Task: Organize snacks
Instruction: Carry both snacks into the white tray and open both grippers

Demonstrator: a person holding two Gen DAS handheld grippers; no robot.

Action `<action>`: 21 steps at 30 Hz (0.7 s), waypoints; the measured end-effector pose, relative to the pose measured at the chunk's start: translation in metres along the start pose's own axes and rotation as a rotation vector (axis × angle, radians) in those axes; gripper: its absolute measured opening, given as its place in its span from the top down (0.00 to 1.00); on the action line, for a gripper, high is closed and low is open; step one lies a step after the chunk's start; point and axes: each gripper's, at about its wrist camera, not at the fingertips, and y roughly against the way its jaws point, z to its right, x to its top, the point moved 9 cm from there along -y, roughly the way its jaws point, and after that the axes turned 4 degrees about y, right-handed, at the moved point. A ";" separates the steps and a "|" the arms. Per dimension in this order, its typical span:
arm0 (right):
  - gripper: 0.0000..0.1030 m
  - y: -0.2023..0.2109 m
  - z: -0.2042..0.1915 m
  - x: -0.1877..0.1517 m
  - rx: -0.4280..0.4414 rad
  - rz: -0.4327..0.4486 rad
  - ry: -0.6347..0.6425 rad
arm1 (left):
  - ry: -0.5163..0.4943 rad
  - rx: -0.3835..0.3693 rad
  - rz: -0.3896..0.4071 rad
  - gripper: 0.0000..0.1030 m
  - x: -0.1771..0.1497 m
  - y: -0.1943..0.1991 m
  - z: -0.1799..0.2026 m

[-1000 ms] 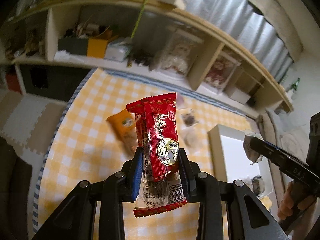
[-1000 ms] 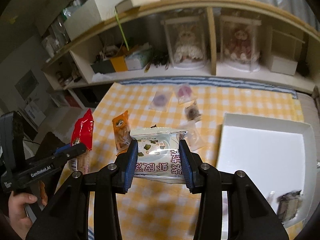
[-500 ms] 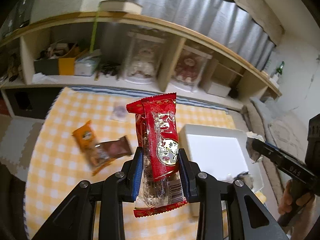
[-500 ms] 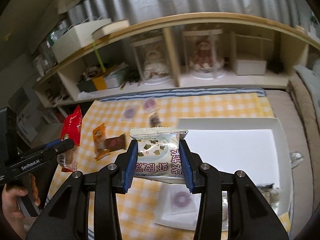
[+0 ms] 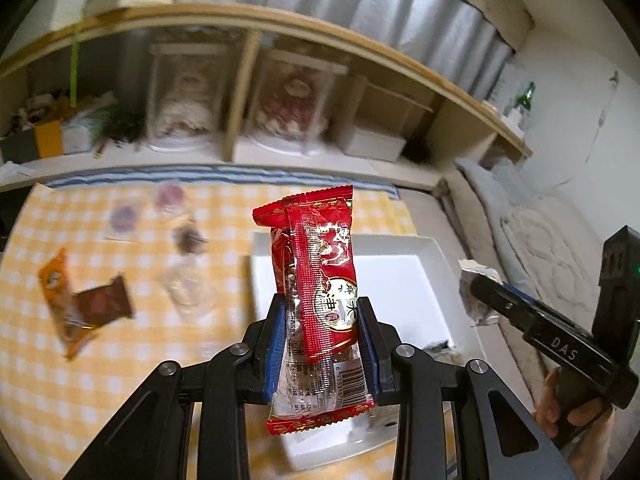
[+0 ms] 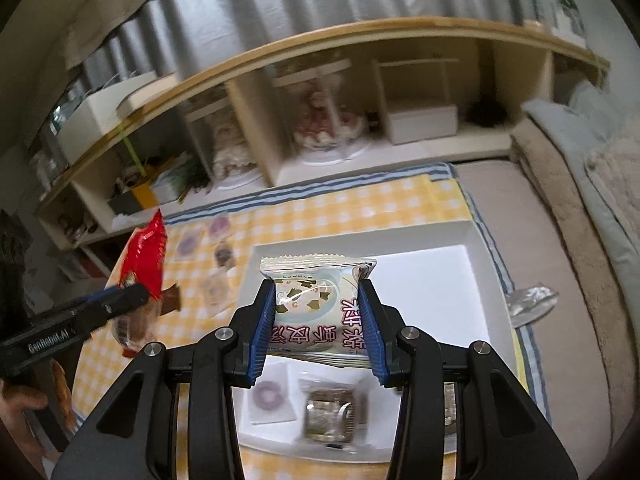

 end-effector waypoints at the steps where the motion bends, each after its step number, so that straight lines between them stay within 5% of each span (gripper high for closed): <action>1: 0.60 -0.002 0.006 -0.001 -0.002 -0.005 -0.010 | -0.002 -0.004 -0.013 0.68 0.000 -0.011 0.004; 10: 0.60 -0.033 0.059 -0.022 -0.062 -0.087 -0.094 | 0.036 0.029 -0.102 0.68 0.009 -0.112 0.009; 21: 0.60 -0.057 0.120 -0.036 -0.118 -0.145 -0.181 | 0.036 0.096 -0.134 0.68 0.025 -0.180 -0.004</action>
